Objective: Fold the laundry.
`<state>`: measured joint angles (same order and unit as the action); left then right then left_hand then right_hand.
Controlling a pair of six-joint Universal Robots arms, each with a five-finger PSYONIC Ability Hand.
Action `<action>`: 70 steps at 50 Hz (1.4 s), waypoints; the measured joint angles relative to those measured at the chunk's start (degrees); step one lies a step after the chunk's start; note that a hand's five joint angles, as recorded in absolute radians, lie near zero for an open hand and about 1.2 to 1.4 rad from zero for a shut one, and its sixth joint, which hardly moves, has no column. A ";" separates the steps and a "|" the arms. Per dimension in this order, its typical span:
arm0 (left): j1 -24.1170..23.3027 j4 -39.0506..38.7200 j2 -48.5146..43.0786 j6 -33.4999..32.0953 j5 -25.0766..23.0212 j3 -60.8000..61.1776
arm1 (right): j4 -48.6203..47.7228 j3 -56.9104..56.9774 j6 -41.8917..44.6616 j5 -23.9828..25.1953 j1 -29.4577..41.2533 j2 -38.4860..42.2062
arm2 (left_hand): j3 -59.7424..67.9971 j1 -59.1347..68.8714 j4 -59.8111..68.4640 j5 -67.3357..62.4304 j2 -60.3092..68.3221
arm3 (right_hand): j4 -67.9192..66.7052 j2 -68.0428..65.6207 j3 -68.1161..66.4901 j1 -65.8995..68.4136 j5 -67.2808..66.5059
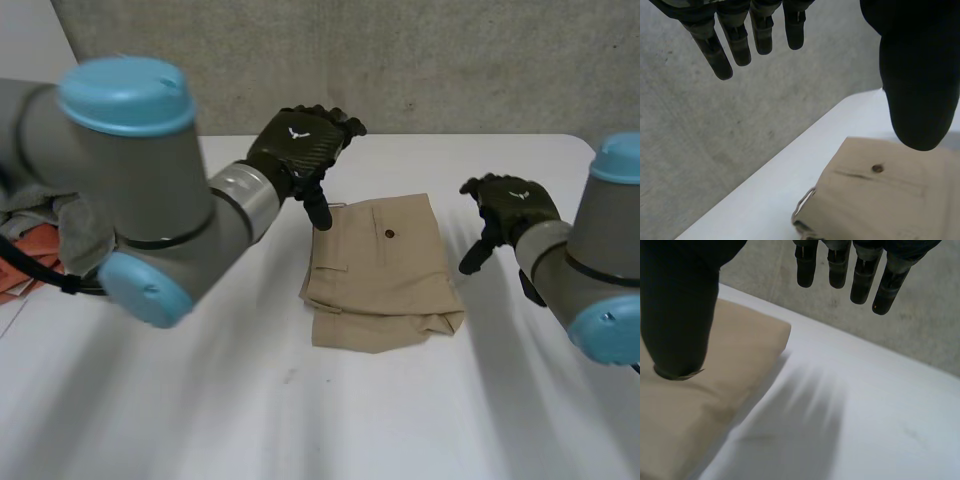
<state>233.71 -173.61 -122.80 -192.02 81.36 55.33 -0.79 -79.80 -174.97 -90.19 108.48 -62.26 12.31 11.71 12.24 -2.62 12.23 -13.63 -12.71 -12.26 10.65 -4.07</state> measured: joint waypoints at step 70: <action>5.91 0.81 17.30 4.03 -18.70 21.17 | -6.18 30.07 -13.82 3.34 -6.93 25.42 | 0.00 0.00 -0.01 0.00 0.00 | -54.45 -54.83 -55.28 43.73 -50.40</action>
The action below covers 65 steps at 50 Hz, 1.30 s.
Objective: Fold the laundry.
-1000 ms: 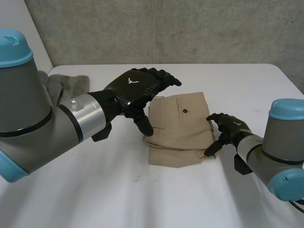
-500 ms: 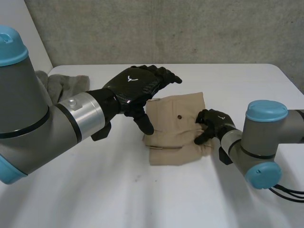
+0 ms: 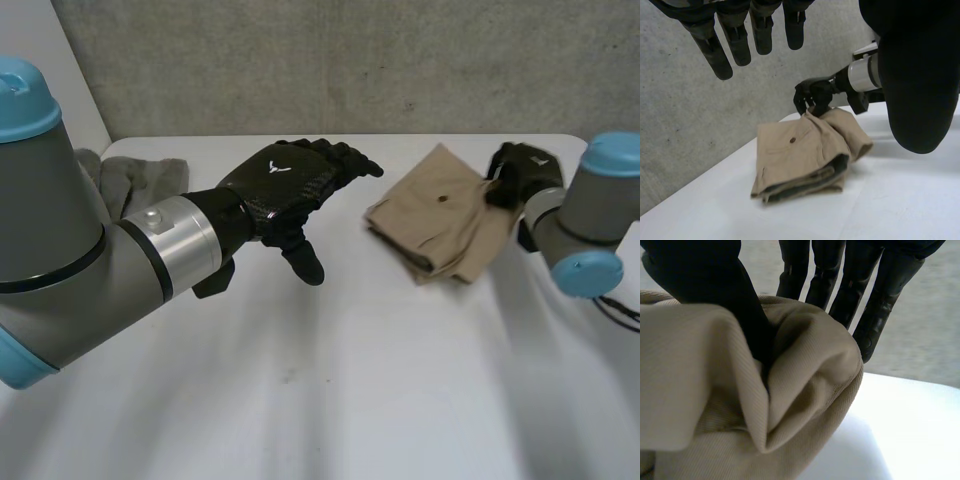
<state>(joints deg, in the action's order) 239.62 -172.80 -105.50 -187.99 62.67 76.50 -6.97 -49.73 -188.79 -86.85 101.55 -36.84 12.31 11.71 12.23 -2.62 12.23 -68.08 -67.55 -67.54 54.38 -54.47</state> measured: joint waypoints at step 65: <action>-0.26 -1.13 -2.67 1.31 0.00 0.06 | 23.03 36.54 7.29 12.79 -23.46 21.76 | 0.00 0.00 0.00 0.00 0.00 | 54.37 54.55 54.73 -42.50 50.33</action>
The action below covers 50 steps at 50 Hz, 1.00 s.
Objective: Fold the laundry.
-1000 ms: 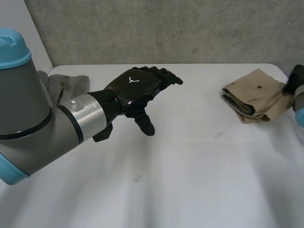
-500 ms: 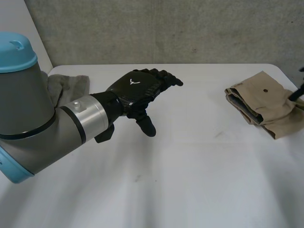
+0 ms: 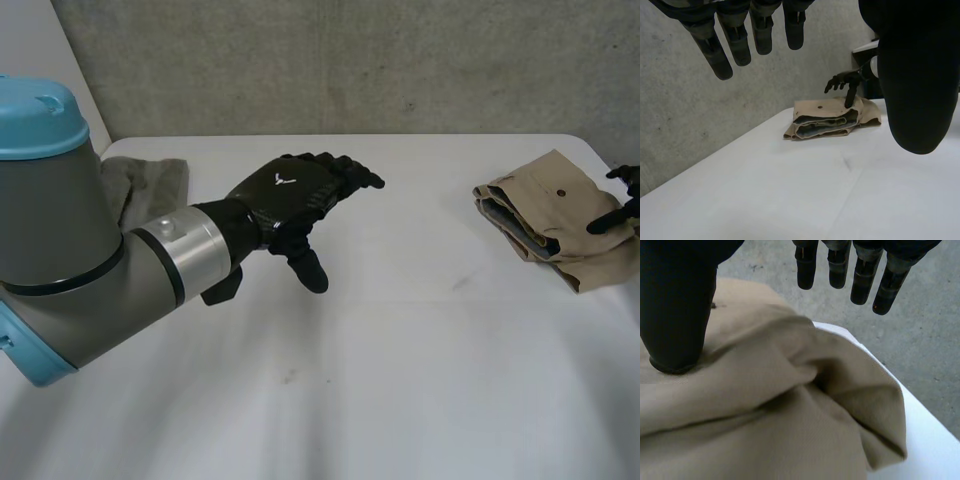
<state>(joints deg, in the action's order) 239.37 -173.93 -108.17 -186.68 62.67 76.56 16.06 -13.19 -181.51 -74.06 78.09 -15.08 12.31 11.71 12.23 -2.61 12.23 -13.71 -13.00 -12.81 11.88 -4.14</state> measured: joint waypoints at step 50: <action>-0.90 -0.36 -0.90 -0.03 0.09 0.14 | 5.49 -4.92 0.03 4.78 -6.95 -5.36 | 0.00 0.00 0.00 0.00 0.00 | 0.17 0.37 0.38 -0.17 0.05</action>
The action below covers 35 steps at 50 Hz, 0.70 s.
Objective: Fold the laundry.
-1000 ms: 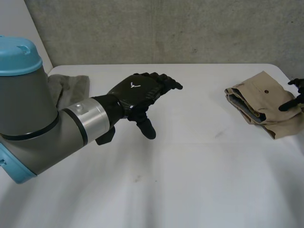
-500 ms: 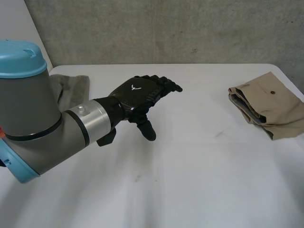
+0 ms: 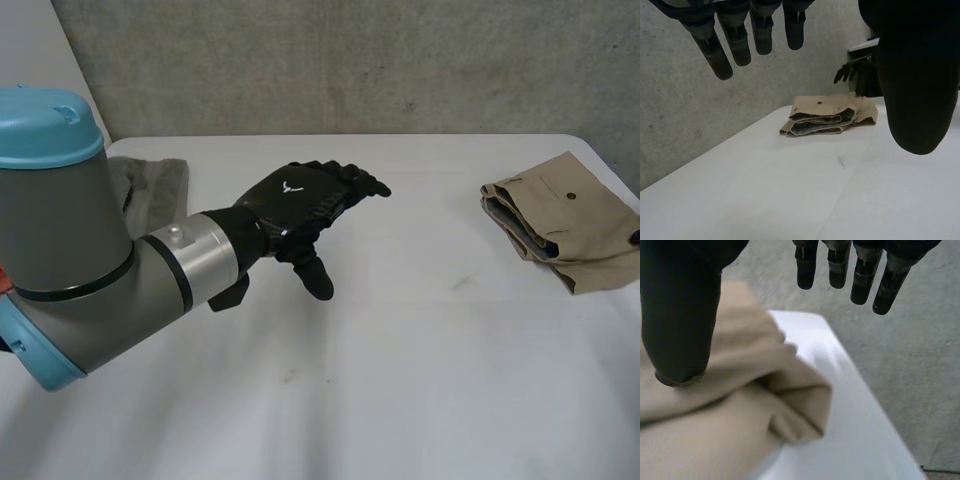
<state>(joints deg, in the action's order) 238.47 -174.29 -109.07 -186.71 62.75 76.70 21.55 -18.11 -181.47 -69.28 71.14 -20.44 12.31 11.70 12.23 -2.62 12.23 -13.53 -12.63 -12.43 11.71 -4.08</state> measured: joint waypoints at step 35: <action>0.21 -0.28 0.08 0.03 -0.08 0.23 | 0.00 6.63 -0.50 -15.36 0.50 2.69 | 0.00 0.00 0.00 0.02 0.00 | -54.55 -55.15 -55.32 38.39 -53.26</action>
<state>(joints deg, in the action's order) 238.68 -174.57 -108.99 -186.68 62.67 76.94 21.55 -11.48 -181.97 -84.64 71.64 -17.75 12.31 11.71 12.23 -2.60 12.23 -68.08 -67.77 -67.76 50.09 -57.35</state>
